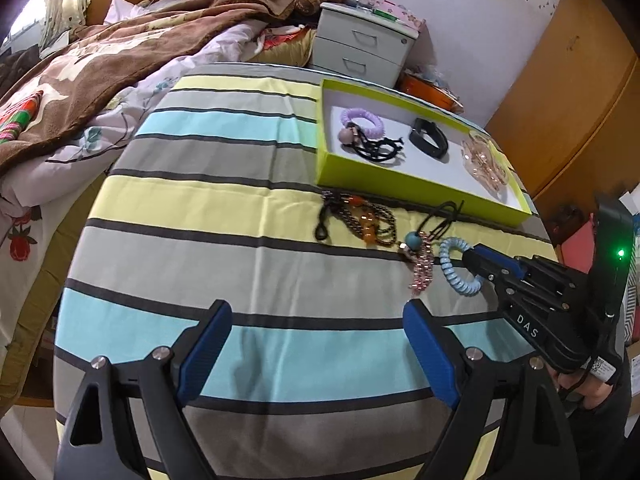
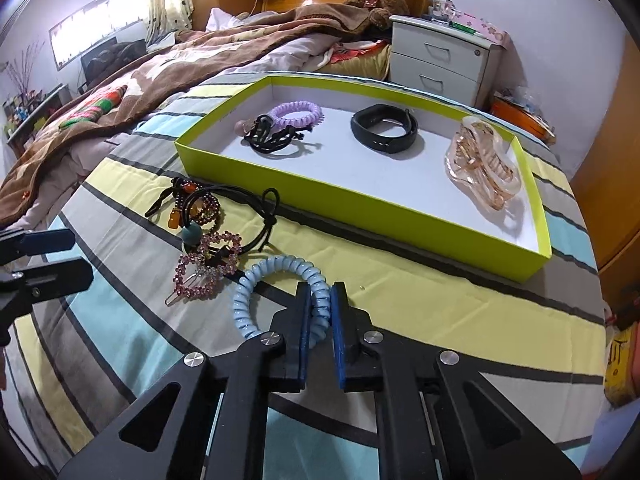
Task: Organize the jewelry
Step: 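Lower the right tool onto the light blue coil hair tie and close it, then lower the left tool onto the pink sparkly hair clip and close it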
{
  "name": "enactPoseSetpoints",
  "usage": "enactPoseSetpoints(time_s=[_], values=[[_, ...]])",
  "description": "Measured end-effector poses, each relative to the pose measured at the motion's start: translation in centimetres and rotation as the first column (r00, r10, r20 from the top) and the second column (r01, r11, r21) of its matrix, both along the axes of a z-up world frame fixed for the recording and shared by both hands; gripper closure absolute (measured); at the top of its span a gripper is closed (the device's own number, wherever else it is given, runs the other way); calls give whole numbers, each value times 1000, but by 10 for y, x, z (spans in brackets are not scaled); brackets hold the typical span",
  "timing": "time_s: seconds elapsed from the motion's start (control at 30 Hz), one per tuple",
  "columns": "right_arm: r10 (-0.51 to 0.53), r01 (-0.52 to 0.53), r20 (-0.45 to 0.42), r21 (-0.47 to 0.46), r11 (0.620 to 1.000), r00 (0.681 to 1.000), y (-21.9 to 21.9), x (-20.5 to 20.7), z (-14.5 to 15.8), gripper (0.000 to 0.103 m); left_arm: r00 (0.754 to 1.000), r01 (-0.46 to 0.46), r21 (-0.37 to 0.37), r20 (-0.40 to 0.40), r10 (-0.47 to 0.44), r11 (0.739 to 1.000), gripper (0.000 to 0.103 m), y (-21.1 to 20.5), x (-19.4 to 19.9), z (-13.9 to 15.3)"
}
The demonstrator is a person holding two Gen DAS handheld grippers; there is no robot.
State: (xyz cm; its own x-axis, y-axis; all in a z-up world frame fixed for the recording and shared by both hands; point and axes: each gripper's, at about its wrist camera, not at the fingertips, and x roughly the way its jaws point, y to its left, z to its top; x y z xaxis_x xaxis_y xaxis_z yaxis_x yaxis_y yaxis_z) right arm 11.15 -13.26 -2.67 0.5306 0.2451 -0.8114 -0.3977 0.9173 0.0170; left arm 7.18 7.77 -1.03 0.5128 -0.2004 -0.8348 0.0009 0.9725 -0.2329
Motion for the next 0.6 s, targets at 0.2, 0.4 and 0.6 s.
enactPoseSetpoints(time_s=[0.2,0.4,0.6], values=[[-63,62,15,21,998,998,-24,-4,4,93,1000,23,-28,-2,-23,999,9,-12,3,1],[-126,124,23,66,990,992,-52,-12,11,93,999,37,-43,28,-36,998,10,-32,11,1],[-156,152,33,90,984,987,-66,-18,16,93,996,74,-17,51,-73,997,14,-56,20,-2]])
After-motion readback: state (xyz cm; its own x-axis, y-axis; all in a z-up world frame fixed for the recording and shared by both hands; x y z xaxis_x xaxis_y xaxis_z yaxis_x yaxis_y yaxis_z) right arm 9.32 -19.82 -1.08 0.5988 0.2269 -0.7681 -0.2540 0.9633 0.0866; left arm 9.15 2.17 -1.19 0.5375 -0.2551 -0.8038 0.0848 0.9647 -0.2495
